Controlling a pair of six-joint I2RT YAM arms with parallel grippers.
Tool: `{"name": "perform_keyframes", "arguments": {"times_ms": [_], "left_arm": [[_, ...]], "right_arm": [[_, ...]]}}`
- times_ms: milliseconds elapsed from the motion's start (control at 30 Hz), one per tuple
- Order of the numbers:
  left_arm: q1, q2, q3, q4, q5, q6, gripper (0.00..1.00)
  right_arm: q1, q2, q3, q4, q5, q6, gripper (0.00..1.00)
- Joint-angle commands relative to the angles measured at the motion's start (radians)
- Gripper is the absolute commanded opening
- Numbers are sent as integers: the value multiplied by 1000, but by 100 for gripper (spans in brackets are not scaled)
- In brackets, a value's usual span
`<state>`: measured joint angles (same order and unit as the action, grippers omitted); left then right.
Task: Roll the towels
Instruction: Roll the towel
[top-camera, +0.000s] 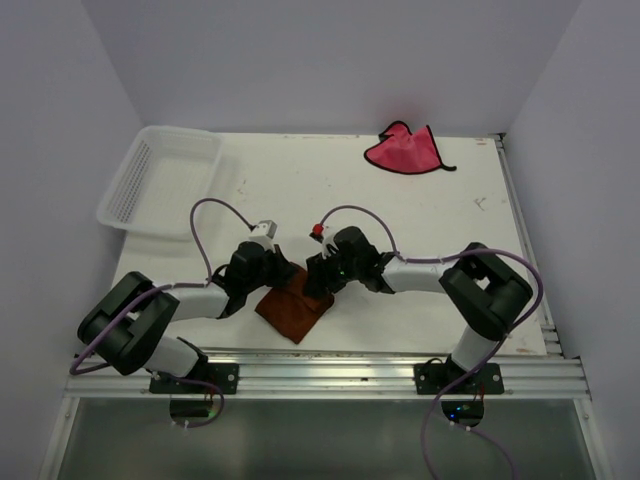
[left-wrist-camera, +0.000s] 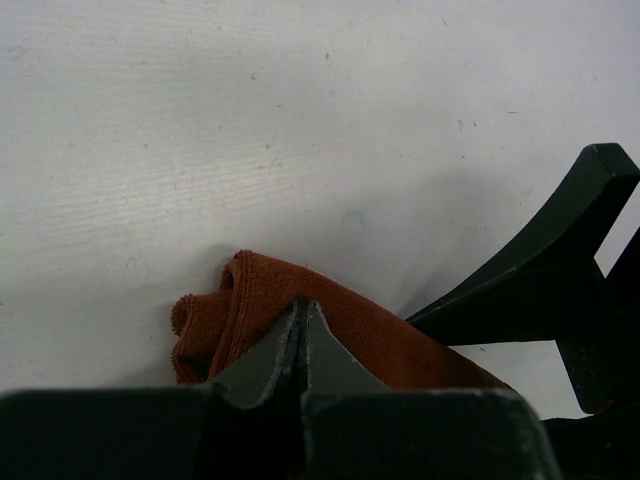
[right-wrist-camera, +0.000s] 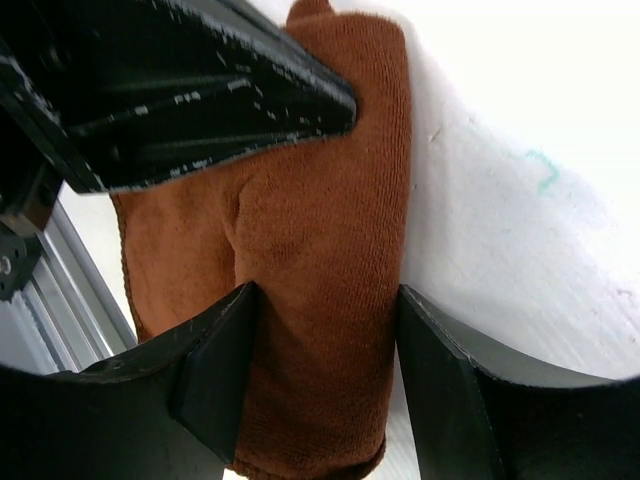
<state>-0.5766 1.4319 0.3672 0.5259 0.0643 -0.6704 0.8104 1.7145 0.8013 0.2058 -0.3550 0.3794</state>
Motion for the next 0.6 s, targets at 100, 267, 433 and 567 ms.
{"name": "perform_keyframes", "arguments": {"times_ms": [100, 267, 433, 567], "left_arm": [[7, -10, 4, -66, -98, 32, 0], [7, -10, 15, -79, -104, 38, 0], [7, -10, 19, -95, -119, 51, 0], [12, -16, 36, -110, -130, 61, 0]], "right_arm": [[6, -53, -57, -74, -52, -63, 58], [6, -52, -62, -91, -35, -79, 47], [12, -67, -57, -108, -4, -100, 27], [29, -98, -57, -135, 39, -120, 17]]}}
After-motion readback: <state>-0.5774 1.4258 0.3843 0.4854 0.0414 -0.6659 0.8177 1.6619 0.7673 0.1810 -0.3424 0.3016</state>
